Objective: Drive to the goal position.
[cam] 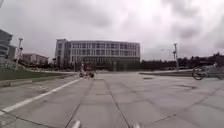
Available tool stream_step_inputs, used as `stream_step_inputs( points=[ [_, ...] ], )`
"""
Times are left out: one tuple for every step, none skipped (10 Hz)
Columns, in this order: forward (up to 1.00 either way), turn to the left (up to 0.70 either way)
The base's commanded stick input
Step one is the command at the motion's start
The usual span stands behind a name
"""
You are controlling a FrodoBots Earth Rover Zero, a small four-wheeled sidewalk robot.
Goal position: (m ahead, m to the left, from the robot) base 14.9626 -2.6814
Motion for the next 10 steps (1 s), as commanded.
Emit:
stream_step_inputs(
  points=[
    [0.7,-0.34],
    [0.7,-0.33],
    [0.7,-0.31],
    [0.7,0.0],
    [0.7,0.0],
    [0.7,0.0],
    [0.7,0.0],
    [0.7,0.0],
    [0.7,0.0],
    [0.7,0.0]
  ],
)
